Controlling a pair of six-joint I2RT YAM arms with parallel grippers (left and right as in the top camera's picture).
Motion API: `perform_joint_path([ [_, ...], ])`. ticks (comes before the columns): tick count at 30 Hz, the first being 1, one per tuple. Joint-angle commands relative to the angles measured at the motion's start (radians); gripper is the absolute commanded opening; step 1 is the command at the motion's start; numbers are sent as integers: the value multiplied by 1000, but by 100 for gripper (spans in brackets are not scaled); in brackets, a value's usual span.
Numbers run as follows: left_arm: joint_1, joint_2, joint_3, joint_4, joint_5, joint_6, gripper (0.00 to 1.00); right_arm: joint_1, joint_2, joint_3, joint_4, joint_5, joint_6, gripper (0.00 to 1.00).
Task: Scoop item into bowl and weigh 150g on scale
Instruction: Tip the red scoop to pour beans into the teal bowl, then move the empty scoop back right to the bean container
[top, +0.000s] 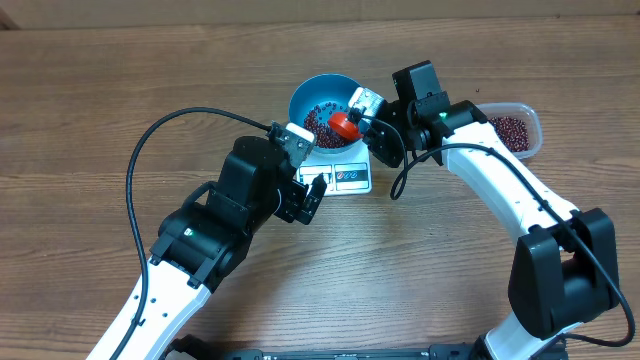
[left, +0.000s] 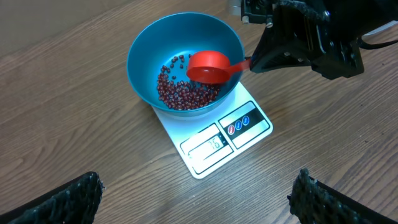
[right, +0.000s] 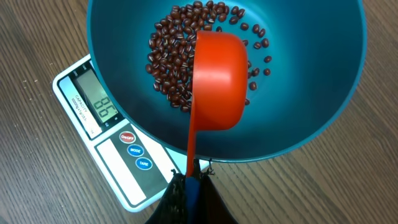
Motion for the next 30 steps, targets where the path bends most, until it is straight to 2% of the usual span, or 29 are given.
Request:
perform_joint_path([
  [1, 4, 2, -3, 0, 2, 19, 100, 4, 3, 31, 16, -18, 11, 4],
  [8, 4, 2, -3, 1, 2, 19, 100, 4, -2, 32, 90, -69, 31, 4],
  [15, 4, 2, -3, 0, 2, 19, 100, 4, -40, 32, 135, -72, 116, 4],
  [21, 4, 2, -3, 1, 2, 19, 100, 4, -120, 32, 126, -72, 238, 4],
  [30, 4, 2, -3, 1, 2, 19, 100, 2, -263, 32, 13, -67, 272, 4],
])
